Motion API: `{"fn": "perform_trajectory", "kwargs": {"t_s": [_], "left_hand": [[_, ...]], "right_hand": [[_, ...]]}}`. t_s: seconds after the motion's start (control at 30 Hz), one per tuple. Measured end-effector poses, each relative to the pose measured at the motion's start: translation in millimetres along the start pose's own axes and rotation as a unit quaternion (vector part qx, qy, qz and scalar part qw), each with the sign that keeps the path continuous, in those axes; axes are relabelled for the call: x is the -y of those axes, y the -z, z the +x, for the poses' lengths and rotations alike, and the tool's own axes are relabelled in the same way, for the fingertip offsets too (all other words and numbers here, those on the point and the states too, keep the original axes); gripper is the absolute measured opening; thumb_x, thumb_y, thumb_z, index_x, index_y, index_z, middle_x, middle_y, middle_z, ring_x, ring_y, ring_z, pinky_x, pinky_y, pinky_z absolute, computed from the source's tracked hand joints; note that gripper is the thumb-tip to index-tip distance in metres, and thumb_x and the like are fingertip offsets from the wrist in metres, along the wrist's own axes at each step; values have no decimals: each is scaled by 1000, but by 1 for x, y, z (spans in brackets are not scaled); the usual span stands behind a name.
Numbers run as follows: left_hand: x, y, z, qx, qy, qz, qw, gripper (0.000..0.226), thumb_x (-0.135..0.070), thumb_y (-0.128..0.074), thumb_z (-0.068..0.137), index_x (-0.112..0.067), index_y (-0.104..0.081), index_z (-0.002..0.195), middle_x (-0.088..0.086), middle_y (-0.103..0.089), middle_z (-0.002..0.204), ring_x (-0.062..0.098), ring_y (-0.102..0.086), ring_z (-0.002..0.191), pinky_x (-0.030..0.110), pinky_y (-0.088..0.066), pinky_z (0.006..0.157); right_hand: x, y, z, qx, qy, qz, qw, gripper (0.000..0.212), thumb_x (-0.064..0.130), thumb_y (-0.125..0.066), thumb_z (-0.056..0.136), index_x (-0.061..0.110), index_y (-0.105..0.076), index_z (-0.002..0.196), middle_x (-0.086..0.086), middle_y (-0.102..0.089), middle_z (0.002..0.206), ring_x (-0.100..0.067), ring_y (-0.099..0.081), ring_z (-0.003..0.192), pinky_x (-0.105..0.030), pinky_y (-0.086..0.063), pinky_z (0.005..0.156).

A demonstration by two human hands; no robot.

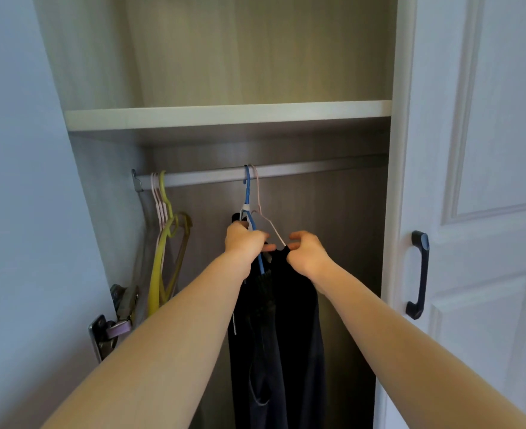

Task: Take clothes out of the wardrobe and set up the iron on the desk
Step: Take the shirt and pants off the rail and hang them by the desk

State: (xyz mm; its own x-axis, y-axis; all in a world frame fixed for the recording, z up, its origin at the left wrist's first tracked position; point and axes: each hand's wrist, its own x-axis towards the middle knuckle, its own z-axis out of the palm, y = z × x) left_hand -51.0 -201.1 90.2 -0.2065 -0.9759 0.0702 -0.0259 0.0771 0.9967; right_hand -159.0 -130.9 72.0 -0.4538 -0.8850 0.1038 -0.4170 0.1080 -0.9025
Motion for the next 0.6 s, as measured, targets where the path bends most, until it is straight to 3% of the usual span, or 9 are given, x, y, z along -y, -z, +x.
{"fn": "perform_trajectory", "kwargs": {"t_s": [0.13, 0.27, 0.33, 0.43, 0.53, 0.6], "left_hand": [[-5, 7, 3, 13, 23, -47, 999, 46, -6, -61, 91, -10, -47, 134, 11, -65, 117, 16, -63, 53, 24, -56, 51], [-2, 12, 12, 48, 33, -110, 992, 31, -22, -54, 97, -13, -51, 127, 6, -72, 97, 13, -59, 44, 34, -59, 73], [-3, 13, 14, 55, 45, -152, 986, 24, -21, -56, 96, -9, -57, 117, 5, -70, 89, 16, -63, 55, 35, -58, 68], [-7, 13, 17, 58, 56, -173, 982, 10, -15, -56, 96, -8, -62, 98, 2, -61, 74, 14, -54, 57, 32, -55, 61], [-7, 16, 21, 64, 56, -154, 984, 10, -14, -56, 95, -9, -62, 89, 1, -58, 69, 11, -50, 51, 28, -53, 56], [-6, 18, 24, 62, 51, -131, 988, 10, -16, -57, 94, -10, -63, 89, 1, -58, 71, 11, -52, 54, 28, -53, 59]], "right_hand": [[1, -6, 8, -17, -12, 39, 999, 45, 0, -50, 89, 12, -46, 132, -8, -59, 120, -25, -60, 105, -34, -51, 88], [5, -9, 9, -38, 12, 76, 996, 32, 16, -52, 95, 11, -54, 127, -7, -63, 113, -22, -60, 104, -33, -49, 92], [10, -11, 5, -4, 26, 88, 996, 28, 27, -54, 96, 11, -58, 118, -3, -64, 102, -14, -60, 91, -25, -50, 78], [18, -18, 2, 30, 25, 119, 992, 23, 28, -50, 98, 11, -63, 107, 1, -62, 84, -4, -55, 69, -16, -40, 50], [25, -23, 4, 28, -1, 142, 989, 19, 23, -50, 98, 16, -65, 107, -7, -66, 98, -12, -58, 78, -24, -43, 56], [28, -23, 4, 33, -16, 141, 989, 16, 21, -51, 98, 20, -67, 97, -7, -66, 95, -15, -57, 81, -29, -46, 64]]}}
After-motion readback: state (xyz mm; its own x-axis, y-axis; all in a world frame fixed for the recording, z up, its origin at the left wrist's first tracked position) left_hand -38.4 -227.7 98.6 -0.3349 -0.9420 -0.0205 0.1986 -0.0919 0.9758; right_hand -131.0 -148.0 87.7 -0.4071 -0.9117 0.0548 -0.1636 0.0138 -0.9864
